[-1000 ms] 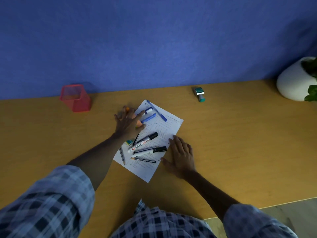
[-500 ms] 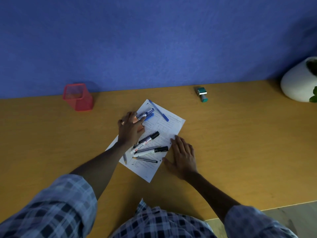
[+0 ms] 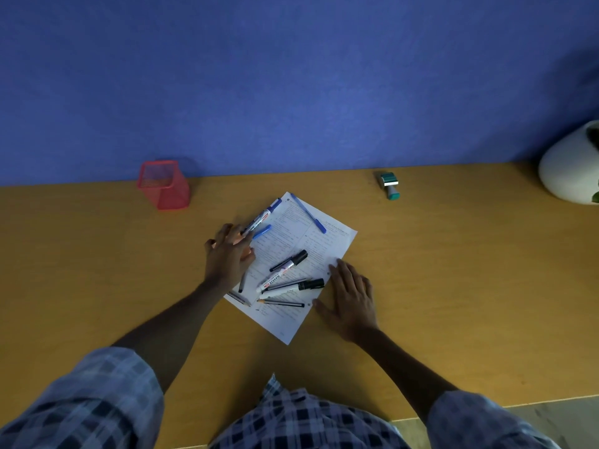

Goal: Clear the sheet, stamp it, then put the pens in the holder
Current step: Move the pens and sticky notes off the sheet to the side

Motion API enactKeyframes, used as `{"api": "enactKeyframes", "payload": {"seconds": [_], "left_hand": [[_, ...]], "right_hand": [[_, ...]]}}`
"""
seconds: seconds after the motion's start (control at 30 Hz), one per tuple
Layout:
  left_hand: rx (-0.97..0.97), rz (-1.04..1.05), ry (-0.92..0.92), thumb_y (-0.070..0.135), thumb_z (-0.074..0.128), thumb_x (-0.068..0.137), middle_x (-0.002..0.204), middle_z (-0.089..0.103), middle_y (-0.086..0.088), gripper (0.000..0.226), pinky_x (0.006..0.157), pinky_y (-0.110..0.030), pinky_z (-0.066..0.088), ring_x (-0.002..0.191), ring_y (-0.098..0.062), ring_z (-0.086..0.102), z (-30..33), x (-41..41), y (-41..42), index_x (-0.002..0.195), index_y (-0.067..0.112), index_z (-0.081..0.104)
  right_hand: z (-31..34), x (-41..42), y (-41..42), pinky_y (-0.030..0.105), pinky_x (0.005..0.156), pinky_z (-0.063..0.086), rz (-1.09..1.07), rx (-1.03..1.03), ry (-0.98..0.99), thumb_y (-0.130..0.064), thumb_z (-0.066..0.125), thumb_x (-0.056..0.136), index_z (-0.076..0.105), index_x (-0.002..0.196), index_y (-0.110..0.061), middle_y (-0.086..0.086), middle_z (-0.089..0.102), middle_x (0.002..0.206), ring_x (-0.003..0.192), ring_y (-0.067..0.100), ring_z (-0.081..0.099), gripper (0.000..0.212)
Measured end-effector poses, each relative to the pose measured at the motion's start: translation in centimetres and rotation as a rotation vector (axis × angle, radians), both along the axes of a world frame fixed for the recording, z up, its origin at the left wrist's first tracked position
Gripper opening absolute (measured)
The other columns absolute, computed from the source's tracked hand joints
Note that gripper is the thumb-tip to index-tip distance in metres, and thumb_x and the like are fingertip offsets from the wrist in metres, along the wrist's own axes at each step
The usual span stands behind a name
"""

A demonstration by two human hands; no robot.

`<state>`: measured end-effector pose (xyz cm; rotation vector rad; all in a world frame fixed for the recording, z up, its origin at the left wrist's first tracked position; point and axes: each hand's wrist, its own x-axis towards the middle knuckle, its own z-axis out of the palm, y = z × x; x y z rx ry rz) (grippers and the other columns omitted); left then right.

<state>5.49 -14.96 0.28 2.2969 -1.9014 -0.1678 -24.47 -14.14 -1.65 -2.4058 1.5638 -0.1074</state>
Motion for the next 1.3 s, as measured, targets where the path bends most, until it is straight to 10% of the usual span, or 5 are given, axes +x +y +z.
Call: {"api": "enactKeyframes", "payload": {"seconds": [0.93,1.3], "left_hand": [[-0.031,0.266,0.012,0.023,0.066,0.088,0.143,0.044,-0.008,0.039,0.106,-0.065,0.023,0.139,-0.031,0.032,-1.1,11.1,8.0,0.127,0.023,0.062],[-0.055,0.215,0.059,0.047,0.061,0.062,0.144,0.043,-0.003,0.077,0.114,-0.063,0.011,0.141,-0.027,0.030,0.2,9.8,6.0,0.132,0.020,0.048]], "right_hand": [[0.2,0.0,-0.1,0.049,0.119,0.022,0.006,-0.006,0.009,-0.077,0.029,0.086,0.023,0.153,-0.020,0.001,0.019,0.163,0.150,0.022,0.018,0.088],[0.0,0.0,0.0,0.048,0.119,0.021,-0.007,-0.004,-0.010,-0.076,0.033,0.086,0.024,0.153,-0.021,0.001,0.020,0.162,0.150,0.021,0.018,0.088]]}}
